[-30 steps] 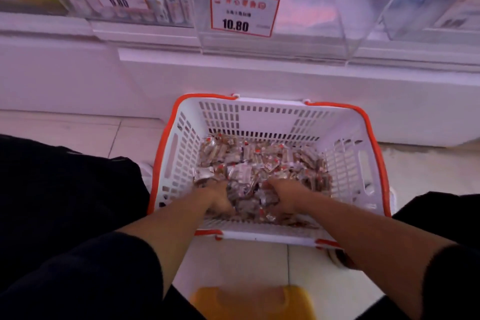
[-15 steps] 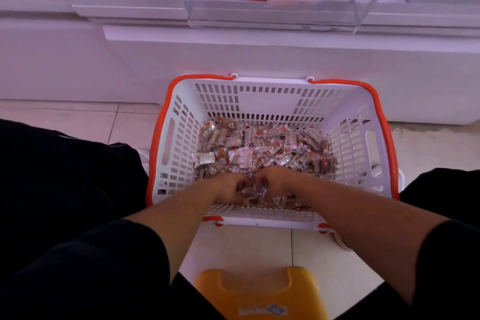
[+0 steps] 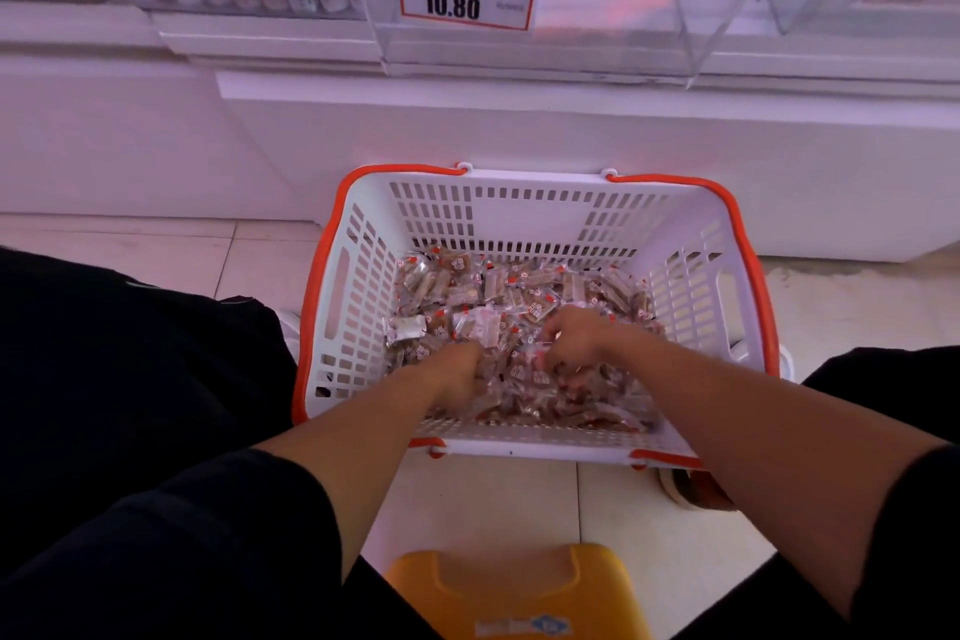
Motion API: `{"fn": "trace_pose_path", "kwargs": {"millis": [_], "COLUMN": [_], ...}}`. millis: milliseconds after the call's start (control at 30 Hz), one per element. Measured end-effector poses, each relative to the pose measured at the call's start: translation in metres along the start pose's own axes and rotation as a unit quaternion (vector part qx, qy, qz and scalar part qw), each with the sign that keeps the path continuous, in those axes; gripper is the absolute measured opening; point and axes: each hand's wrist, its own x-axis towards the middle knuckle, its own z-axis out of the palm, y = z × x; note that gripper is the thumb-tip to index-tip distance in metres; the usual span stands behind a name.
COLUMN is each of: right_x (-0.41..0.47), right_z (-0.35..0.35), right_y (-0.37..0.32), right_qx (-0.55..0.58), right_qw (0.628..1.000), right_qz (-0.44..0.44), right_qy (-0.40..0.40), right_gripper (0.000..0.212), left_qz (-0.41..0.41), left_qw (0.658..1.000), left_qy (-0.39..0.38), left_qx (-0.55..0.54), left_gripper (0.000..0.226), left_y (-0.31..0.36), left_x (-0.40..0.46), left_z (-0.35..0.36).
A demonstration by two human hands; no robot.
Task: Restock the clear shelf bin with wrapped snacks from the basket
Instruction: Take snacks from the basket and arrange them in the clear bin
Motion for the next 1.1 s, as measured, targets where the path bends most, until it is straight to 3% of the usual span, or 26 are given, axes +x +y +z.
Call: {"fn": "trace_pose_path", "kwargs": {"millis": [100, 167, 233, 367, 500, 667, 767, 933, 1033, 1100], "right_x": [-0.018, -0.031, -0.047, -0.092, -0.153, -0.21, -0.212, -0.207, -0.21, -0.211], "right_z": [-0.021, -0.033, -0.047, -0.086, -0.112, -0.109, -0.106, -0.119, -0.134, -0.138], "right_y": [-0.006, -0.016, -0.033, -0.075, -0.104, -0.124, -0.129, -0.126, -0.117, -0.114], "right_qx": [0.223, 0.335, 0.392, 0.414, 0.38, 0.353, 0.319, 0.183, 0.122, 0.145], "right_qw": [0.973, 0.939, 0.914, 0.901, 0.906, 0.896, 0.904, 0.942, 0.945, 0.939], "right_qz": [0.017, -0.003, -0.039, -0.125, -0.186, -0.268, -0.273, -0.26, -0.282, -0.298], "right_qy": [-0.053, -0.082, -0.099, -0.04, -0.008, 0.025, 0.078, 0.111, 0.109, 0.091], "right_gripper": [0.025, 0.021, 0.014, 0.008, 0.017, 0.026, 0.032, 0.024, 0.04, 0.047], "left_qz": [-0.037, -0.027, -0.007, 0.042, 0.083, 0.141, 0.161, 0.121, 0.098, 0.1], "left_qw": [0.985, 0.945, 0.9, 0.846, 0.847, 0.859, 0.861, 0.899, 0.89, 0.884], "left_qy": [-0.005, -0.001, -0.014, -0.053, -0.091, -0.147, -0.134, -0.103, -0.094, -0.097], "left_qx": [-0.166, -0.327, -0.436, -0.529, -0.517, -0.469, -0.463, -0.409, -0.436, -0.446], "left_gripper": [0.032, 0.026, 0.046, 0.05, 0.03, 0.039, 0.039, 0.025, 0.023, 0.02], "left_y": [0.008, 0.019, 0.032, 0.062, 0.097, 0.119, 0.119, 0.116, 0.114, 0.116], "left_x": [-0.012, -0.024, -0.037, -0.072, -0.125, -0.171, -0.173, -0.159, -0.152, -0.149], "left_z": [-0.018, -0.037, -0.064, -0.129, -0.183, -0.196, -0.194, -0.193, -0.19, -0.188]}}
